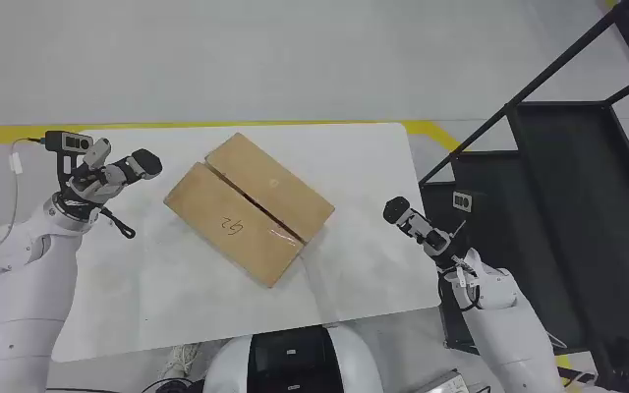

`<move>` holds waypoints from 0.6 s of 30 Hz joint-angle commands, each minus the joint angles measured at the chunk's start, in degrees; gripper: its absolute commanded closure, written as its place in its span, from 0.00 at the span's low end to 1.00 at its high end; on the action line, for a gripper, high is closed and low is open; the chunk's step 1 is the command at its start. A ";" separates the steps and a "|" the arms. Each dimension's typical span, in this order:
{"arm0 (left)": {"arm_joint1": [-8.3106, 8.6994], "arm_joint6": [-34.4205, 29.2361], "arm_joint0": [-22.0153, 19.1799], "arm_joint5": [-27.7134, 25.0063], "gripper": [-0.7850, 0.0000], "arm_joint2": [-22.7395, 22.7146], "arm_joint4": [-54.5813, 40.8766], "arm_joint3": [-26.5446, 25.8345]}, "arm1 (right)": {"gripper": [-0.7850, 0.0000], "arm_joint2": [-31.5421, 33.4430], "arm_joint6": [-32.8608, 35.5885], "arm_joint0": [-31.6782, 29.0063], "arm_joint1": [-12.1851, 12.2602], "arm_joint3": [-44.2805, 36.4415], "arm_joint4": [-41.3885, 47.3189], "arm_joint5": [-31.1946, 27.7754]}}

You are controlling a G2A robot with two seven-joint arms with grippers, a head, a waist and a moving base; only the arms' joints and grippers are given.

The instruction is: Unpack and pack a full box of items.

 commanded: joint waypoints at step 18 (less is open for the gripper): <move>0.06 2.17 -4.95 -6.45 0.00 0.13 11.49 5.80 | 0.00 -10.64 -1.55 3.95 -0.88 2.55 -4.76 16.96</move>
